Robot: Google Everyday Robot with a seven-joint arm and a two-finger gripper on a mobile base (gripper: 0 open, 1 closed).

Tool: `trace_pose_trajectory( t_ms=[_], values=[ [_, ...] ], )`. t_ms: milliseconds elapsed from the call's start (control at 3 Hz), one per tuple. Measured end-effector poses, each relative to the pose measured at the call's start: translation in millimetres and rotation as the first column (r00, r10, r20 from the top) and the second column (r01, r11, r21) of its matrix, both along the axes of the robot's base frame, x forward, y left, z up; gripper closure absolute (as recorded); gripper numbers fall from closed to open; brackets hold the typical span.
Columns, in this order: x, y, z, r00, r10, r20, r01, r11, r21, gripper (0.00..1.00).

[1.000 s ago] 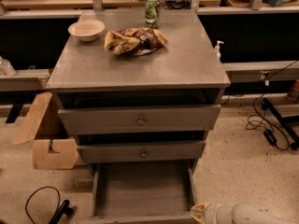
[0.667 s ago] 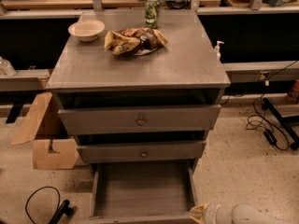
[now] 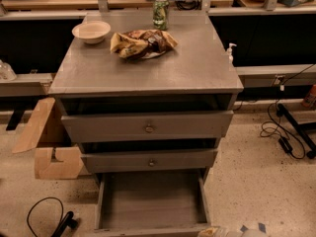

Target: Close bottom drawer

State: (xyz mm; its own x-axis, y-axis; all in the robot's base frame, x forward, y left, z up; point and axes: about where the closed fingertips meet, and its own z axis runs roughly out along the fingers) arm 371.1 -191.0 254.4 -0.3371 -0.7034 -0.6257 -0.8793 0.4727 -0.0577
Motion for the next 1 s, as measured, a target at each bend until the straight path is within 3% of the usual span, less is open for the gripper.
trace_pose_trajectory(
  t_ms=[333, 667, 1000],
  values=[
    [-20.6, 7.9, -69.1, 0.9989, -0.017, -0.044, 0.021, 0.997, 0.074, 1.00],
    [-20.5, 16.6, -113.1, 0.9987, -0.007, -0.051, 0.015, 0.989, 0.149, 1.00],
    [-0.3, 34.6, -155.6, 0.9986, 0.025, -0.047, -0.013, 0.968, 0.249, 1.00]
  ],
)
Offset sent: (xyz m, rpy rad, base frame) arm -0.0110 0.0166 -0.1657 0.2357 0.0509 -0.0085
